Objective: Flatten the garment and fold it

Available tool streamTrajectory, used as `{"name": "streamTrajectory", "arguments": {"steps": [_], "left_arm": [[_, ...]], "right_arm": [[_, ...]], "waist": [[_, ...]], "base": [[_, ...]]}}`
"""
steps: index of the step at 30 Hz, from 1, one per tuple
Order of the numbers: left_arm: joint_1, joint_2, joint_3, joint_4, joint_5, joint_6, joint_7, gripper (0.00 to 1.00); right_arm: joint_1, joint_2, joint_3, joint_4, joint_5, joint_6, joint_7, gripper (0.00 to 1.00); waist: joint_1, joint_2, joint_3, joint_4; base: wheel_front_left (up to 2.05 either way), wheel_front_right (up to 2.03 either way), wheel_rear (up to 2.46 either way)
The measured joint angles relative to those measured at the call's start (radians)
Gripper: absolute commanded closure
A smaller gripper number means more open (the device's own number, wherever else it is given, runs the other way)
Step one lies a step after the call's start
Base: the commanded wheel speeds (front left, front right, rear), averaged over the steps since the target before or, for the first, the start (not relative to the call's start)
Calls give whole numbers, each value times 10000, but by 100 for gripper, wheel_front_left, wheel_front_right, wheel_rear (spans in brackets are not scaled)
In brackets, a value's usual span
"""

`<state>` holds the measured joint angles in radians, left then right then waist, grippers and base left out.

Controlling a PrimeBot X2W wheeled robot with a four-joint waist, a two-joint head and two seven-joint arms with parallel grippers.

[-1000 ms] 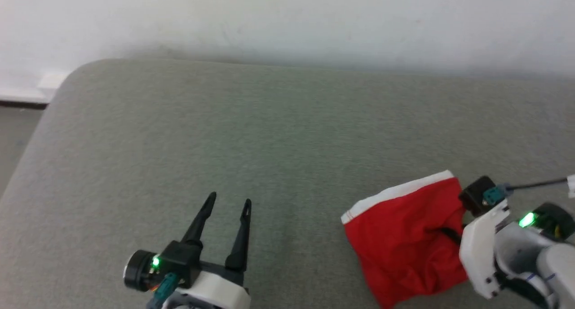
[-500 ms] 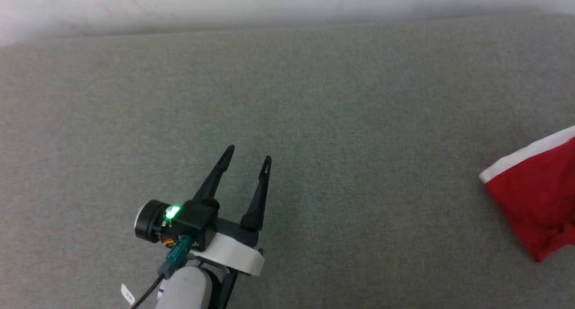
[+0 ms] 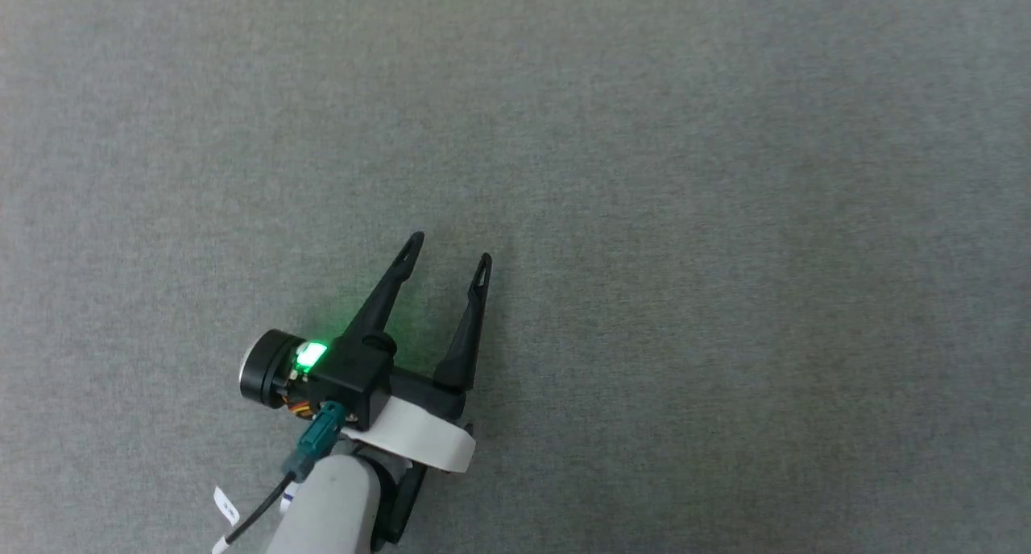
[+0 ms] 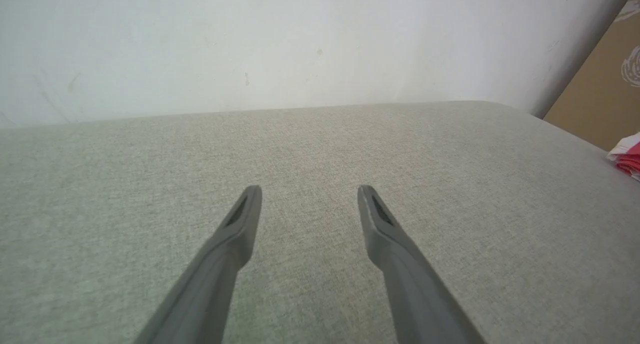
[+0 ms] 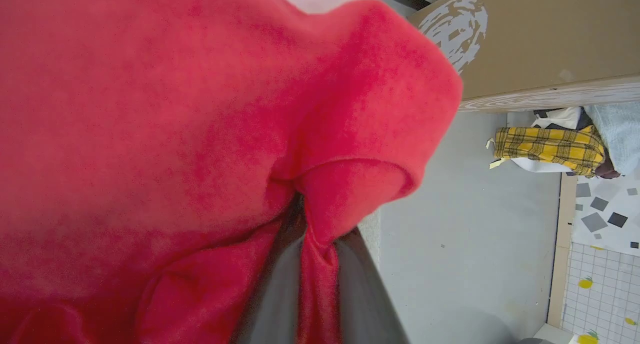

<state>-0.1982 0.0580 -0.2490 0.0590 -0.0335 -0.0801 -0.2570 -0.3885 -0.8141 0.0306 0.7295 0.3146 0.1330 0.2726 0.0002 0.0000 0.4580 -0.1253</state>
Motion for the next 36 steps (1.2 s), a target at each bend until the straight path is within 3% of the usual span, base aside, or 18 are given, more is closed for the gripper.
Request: {"name": "streamTrajectory", "arguments": {"steps": [7, 8, 9, 17, 24, 30, 36], "left_arm": [[-96, 8, -2, -2, 0, -63, 0, 0], [-95, 10, 2, 13, 0, -63, 0, 0], [-94, 10, 4, 25, -2, -63, 0, 0], [165, -4, 65, 161, -128, 29, 0, 0], [909, -27, 479, 345, -602, 136, 2, 0], [1532, -33, 982, 307, -872, 215, 0, 0], [1971, -42, 1432, 295, -911, 412, 0, 0]], "right_arm": [[-446, -69, -372, 771, -800, 0, -533, 100], [-477, -46, -449, 897, -834, 0, -552, 64], [-498, -38, -510, 972, -899, 0, -591, 0], [-626, -79, -531, 1160, -1181, 0, -594, 0], [-1362, 134, -489, -232, -984, -2, -1352, 0], [-1644, 1310, -393, -2219, -930, -2, -2594, 0], [-716, 2911, -583, -4337, -537, -2, -3170, 0]], "waist": [[-1, 0, 280, 317], [0, 0, 261, 344], [-1, 0, 227, 363], [-3, 0, -518, 348], [-4, 0, -1685, 211], [-5, 0, -2796, 115], [-5, 0, -3795, 110]], "base": [[0, 0, 0], [0, 0, 0], [0, 0, 0], [0, 0, 0], [0, 0, 0], [0, 0, 0], [0, 0, 0]]}}
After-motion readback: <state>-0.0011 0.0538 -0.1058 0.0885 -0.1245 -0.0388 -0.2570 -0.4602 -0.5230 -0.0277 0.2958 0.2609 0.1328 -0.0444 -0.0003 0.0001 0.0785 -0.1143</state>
